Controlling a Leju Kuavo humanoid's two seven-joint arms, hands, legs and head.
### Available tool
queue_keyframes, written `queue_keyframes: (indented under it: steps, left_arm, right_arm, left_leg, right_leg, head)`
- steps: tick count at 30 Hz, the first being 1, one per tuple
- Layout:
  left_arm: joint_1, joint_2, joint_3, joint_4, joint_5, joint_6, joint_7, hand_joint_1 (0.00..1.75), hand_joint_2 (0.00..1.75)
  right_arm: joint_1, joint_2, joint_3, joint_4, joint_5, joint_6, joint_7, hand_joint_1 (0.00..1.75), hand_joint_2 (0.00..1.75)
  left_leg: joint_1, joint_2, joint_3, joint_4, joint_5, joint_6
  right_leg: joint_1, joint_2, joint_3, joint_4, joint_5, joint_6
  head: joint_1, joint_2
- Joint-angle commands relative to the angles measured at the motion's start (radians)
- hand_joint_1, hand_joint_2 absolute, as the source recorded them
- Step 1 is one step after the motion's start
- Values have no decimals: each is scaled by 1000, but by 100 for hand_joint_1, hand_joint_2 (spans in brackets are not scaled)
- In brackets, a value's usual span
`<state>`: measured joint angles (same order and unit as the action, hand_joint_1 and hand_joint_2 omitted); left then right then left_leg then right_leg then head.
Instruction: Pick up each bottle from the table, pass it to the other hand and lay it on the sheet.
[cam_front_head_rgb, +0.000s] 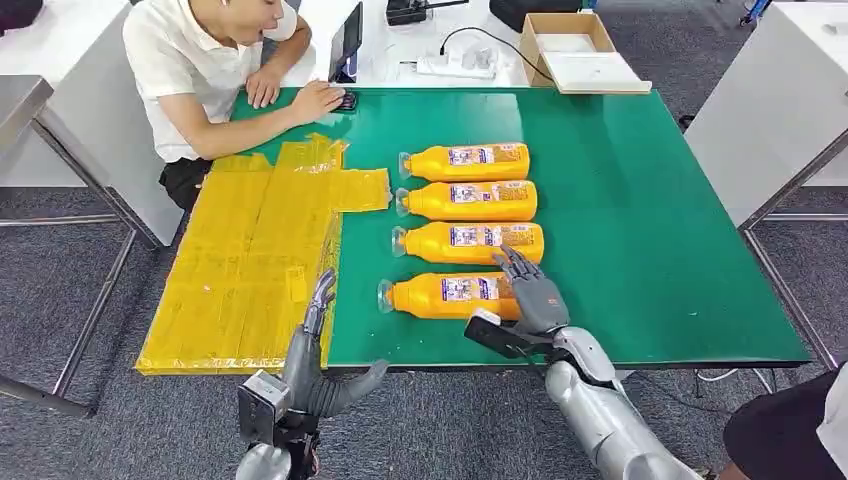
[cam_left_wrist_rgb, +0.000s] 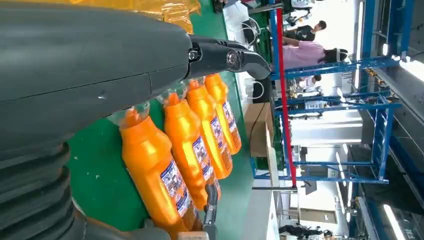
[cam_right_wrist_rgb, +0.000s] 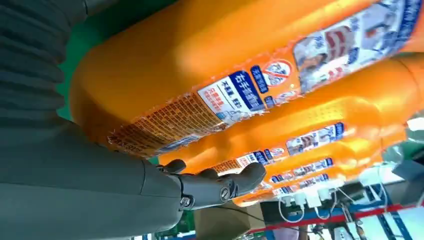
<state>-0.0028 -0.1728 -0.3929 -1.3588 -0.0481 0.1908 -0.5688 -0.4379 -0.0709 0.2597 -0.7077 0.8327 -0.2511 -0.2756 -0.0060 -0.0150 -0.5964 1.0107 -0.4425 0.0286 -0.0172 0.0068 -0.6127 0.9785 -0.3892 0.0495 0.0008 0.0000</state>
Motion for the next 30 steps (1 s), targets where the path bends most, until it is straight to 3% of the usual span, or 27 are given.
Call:
queue_keyframes:
  steps: [1, 10, 13, 17, 18, 19, 20, 24, 30]
  left_arm:
    - [-28, 18, -13, 32, -1, -8, 8, 0, 175]
    - [-28, 18, -13, 32, -1, -8, 8, 0, 175]
    - [-30, 18, -11, 36, 4, -16, 15, 0, 175]
    - [-43, 12, -14, 55, 12, -27, 18, 0, 175]
    - [-47, 12, -15, 60, 14, -30, 18, 0, 175]
    - [-53, 11, -19, 65, 15, -31, 17, 0, 175]
    - [-58, 12, -23, 70, 16, -32, 16, 0, 175]
    - [-58, 17, -28, 66, 21, -29, 12, 0, 175]
    - [-51, 25, -33, 55, 29, -22, 6, 0, 175]
  right_arm:
    - [-157, -66, 158, 181, 80, 132, 143, 0, 175]
    - [-155, -67, 158, 182, 80, 132, 143, 0, 175]
    - [-192, -86, 221, 225, 116, 219, 190, 0, 175]
    - [-231, -95, 252, 261, 111, 306, 171, 0, 175]
    - [-238, -97, 260, 267, 107, 329, 157, 38, 175]
    - [-245, -102, 265, 274, 97, 352, 146, 141, 175]
    - [-251, -108, 276, 279, 92, 371, 137, 162, 175]
    - [-235, -104, 260, 276, 36, 373, 102, 175, 175]
    - [-179, -75, 229, 241, -61, 320, 34, 169, 175]
  left_leg:
    - [0, 2, 2, 0, -1, -1]
    - [0, 1, 4, -1, -1, -1]
    - [1, 1, 6, -1, -1, -2]
    - [1, 2, 5, 0, -1, -2]
    - [0, 2, 5, 0, -1, -1]
    - [1, 1, 6, -1, 0, -2]
    - [0, 1, 6, 0, 0, -1]
    - [1, 1, 8, 0, 0, -1]
    - [1, 0, 10, -1, 0, 0]
  right_leg:
    - [0, 1, 1, 0, 0, -1]
    - [1, 0, 4, 0, -1, -1]
    - [1, -1, 5, -1, -1, -2]
    - [1, 0, 5, -1, -1, -2]
    - [1, 0, 4, 0, 0, -2]
    - [1, -1, 6, -1, -1, -2]
    - [0, -1, 5, -1, 0, -1]
    - [1, -1, 8, -2, 0, -2]
    - [1, -1, 10, -2, 0, -1]
  head:
    - [0, 0]
    - [0, 0]
    - [0, 0]
    - [0, 0]
    - [0, 0]
    - [0, 0]
    - [0, 0]
    - [0, 0]
    - [0, 0]
